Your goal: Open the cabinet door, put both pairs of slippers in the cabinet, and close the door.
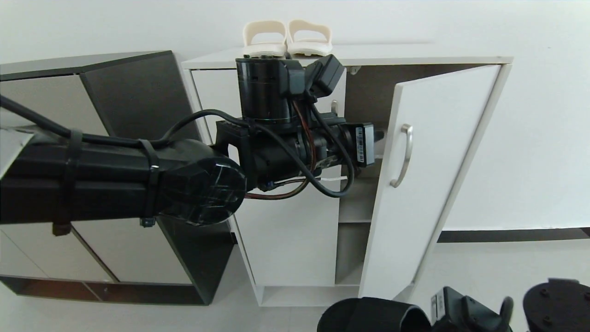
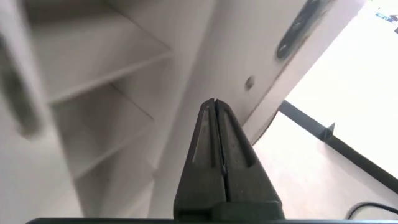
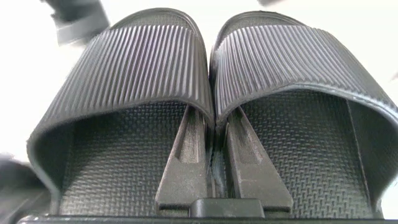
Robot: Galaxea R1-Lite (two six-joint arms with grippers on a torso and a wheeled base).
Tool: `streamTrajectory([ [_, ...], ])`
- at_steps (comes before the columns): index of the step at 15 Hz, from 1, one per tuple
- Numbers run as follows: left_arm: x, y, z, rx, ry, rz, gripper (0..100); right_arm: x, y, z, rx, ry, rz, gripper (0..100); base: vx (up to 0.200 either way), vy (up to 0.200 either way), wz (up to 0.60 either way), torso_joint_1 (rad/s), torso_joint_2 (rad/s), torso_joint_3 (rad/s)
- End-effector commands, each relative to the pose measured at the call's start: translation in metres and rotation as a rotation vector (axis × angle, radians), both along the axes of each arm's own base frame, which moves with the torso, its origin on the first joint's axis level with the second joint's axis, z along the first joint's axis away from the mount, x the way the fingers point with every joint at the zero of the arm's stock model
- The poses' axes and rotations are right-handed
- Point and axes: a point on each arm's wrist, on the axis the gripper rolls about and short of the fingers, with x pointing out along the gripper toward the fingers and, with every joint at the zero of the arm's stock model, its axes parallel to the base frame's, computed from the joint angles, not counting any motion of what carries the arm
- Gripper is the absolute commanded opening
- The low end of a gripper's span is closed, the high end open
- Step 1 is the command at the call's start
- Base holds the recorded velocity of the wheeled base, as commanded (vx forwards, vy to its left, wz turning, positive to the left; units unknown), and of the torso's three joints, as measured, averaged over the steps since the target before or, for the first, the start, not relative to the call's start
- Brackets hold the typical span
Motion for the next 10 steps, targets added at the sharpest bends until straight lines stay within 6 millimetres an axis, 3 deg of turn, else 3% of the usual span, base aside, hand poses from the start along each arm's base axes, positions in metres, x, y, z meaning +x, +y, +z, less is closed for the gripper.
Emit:
streamTrajectory([
  [1, -0.011, -0.012, -0.002, 0.004, 0.006, -0.042, 0, -0.022, -0.015, 0.008, 0.059, -0.026, 0.125, 0, -0.2, 0.0, 0.0, 0.002, 0.0, 0.007],
  [5, -0.05, -0.052, -0.012, 0.017, 0.021, -0.185, 0, -0.02, -0.013, 0.003, 0.032, -0.034, 0.134, 0, -0.2, 0.0, 0.0, 0.002, 0.0, 0.001],
  [6, -0.054, -0.054, -0.012, 0.017, 0.02, -0.195, 0, -0.017, -0.011, 0.002, 0.026, -0.03, 0.126, 0, -0.2, 0.0, 0.0, -0.007, 0.0, -0.002],
  [8, -0.048, -0.047, -0.01, -0.012, -0.006, -0.159, 0, 0.005, -0.004, 0.004, 0.022, -0.025, 0.04, 0, -0.1, 0.0, 0.0, 0.001, 0.0, 0.001],
  [10, -0.032, -0.02, 0.003, -0.066, -0.054, 0.022, 0, 0.036, 0.003, 0.006, 0.021, -0.005, -0.151, 0, 0.0, 0.0, 0.0, 0.0, 0.0, 0.0],
])
